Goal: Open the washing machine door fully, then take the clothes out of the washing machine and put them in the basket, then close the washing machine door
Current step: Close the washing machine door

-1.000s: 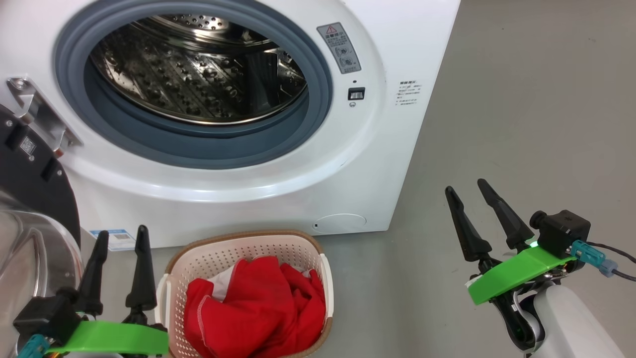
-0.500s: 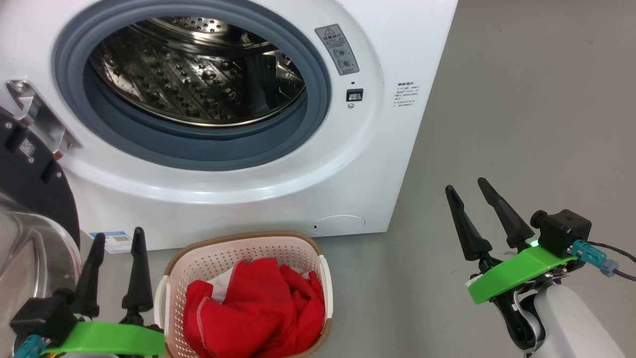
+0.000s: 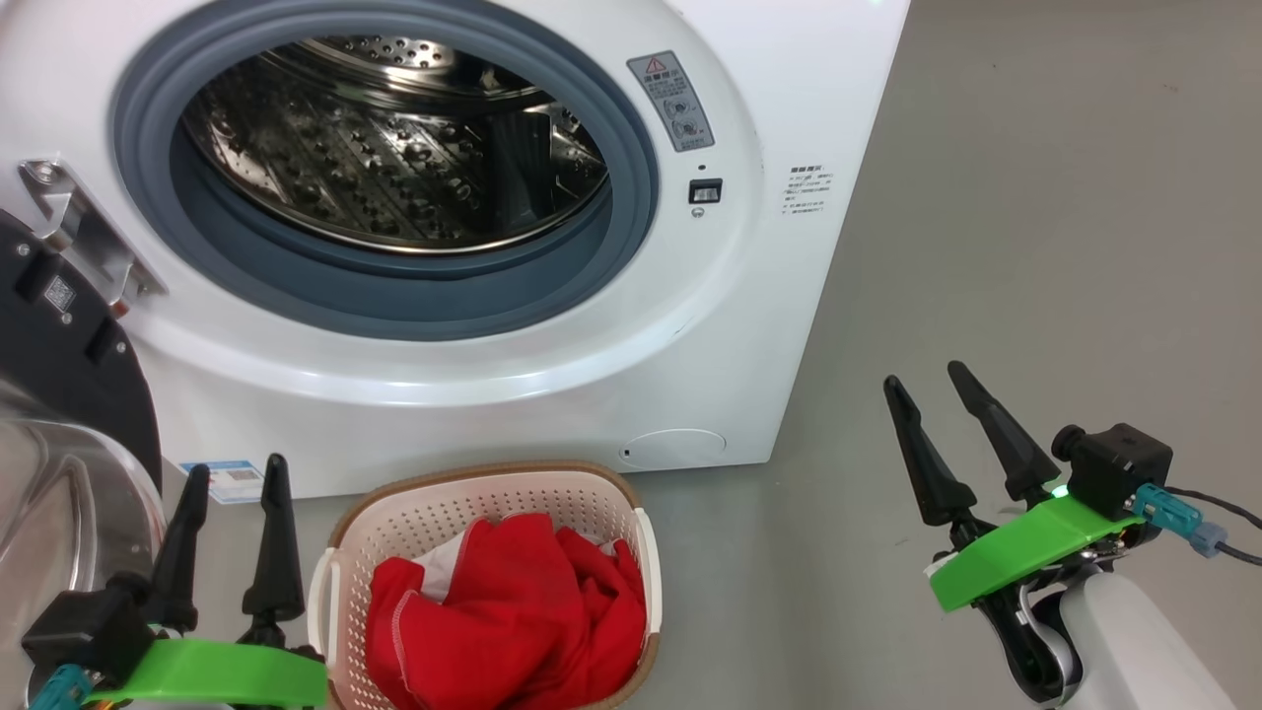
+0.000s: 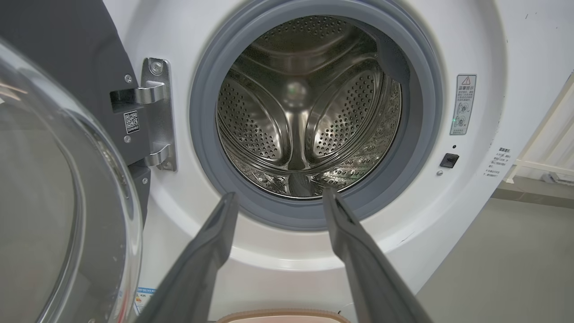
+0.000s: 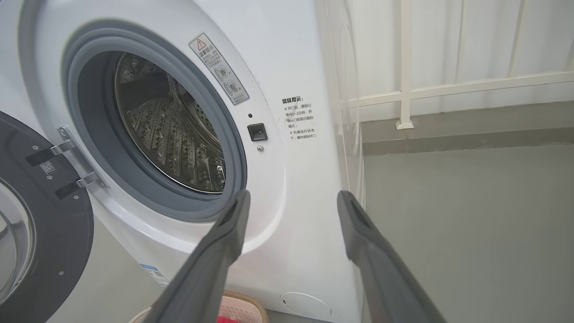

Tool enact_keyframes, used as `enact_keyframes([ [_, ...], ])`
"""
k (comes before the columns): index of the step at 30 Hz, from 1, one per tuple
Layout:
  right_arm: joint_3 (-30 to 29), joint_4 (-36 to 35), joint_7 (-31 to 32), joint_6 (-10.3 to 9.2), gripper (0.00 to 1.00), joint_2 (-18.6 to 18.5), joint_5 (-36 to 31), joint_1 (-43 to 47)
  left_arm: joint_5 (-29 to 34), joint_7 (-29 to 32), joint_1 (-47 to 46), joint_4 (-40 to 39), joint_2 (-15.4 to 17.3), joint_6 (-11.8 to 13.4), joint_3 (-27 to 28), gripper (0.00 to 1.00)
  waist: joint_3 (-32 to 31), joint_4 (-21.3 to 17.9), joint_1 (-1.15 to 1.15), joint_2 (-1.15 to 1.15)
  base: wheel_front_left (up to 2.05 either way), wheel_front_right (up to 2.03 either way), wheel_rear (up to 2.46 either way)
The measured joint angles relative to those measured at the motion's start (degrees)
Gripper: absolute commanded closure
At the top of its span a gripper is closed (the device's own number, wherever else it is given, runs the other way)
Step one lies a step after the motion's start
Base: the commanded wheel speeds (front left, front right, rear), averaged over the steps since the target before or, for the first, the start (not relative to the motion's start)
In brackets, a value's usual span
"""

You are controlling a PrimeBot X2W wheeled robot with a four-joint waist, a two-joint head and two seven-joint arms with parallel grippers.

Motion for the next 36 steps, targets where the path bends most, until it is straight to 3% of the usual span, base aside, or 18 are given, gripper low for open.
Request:
enact_keyframes([
  [15, 0.0, 0.0, 0.0, 0.00, 0.00, 0.0, 0.0, 0.1, -0.5, -0.5, 0.0, 0.0, 0.0, -0.5, 0.0, 0.00, -0.1, 0.0, 0.00, 0.00, -0.10, 0.10, 0.00],
  [36, 0.3, 0.2, 0.0, 0.00, 0.00, -0.2, 0.0, 0.1, -0.8, -0.7, 0.0, 0.2, 0.1, -0.6, -0.5, 0.00, -0.5, 0.0, 0.00, 0.00, -1.07, 1.05, 0.02],
])
